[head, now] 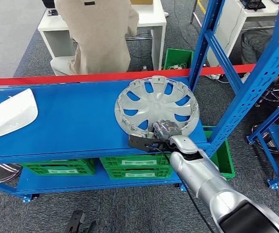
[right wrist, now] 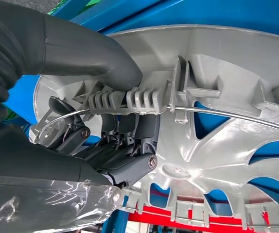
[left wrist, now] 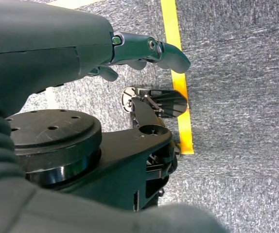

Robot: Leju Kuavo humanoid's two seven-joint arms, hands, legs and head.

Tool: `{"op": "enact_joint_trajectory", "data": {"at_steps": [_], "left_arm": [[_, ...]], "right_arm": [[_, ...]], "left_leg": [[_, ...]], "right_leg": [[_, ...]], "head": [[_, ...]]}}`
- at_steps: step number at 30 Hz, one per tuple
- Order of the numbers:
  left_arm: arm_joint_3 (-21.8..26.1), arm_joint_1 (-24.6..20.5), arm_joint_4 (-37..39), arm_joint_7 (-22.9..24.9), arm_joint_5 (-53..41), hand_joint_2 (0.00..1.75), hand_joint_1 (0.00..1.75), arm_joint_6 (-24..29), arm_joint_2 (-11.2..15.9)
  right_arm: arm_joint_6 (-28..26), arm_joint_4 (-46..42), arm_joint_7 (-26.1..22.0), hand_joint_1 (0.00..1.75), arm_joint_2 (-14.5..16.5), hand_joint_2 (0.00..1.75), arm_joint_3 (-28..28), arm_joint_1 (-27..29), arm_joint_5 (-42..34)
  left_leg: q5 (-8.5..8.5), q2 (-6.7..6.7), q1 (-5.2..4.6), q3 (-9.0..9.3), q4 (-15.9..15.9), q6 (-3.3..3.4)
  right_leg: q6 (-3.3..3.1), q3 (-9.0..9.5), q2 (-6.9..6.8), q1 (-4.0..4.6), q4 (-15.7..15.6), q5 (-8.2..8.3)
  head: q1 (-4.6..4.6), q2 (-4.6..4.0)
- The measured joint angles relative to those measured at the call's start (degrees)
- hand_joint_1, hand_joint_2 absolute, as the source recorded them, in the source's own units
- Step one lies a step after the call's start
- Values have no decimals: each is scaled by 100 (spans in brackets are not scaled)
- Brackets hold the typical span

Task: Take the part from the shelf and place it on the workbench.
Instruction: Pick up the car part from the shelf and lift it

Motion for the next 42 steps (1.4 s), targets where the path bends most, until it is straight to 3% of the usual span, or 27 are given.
{"op": "enact_joint_trajectory", "data": {"at_steps": [11,28,36,42], "left_arm": [[78,-2,0,284,133,175,0,-52,-2],[118,-6,0,131,156,175,0,-23,-3],[124,-4,-1,29,221,175,0,-1,-3],[160,4,0,-100,263,175,0,14,-4]], "right_arm": [[-23,2,-23,175,9,175,-46,3,0],[-164,2,-71,175,11,175,-151,34,-99],[-1195,-405,-578,175,13,175,-789,262,-1075],[-1748,-1779,-1207,175,-10,175,-1519,893,-1964]], "left_leg": [[0,0,0,0,0,0],[1,0,0,0,0,-1],[1,0,0,0,0,-1],[0,0,0,-2,0,-1]], "right_leg": [[0,1,0,0,0,0],[0,1,0,0,0,0],[0,1,-1,0,0,0],[0,-3,1,0,0,0]], "head": [[1,0],[-1,0],[1,0],[-1,0]]}}
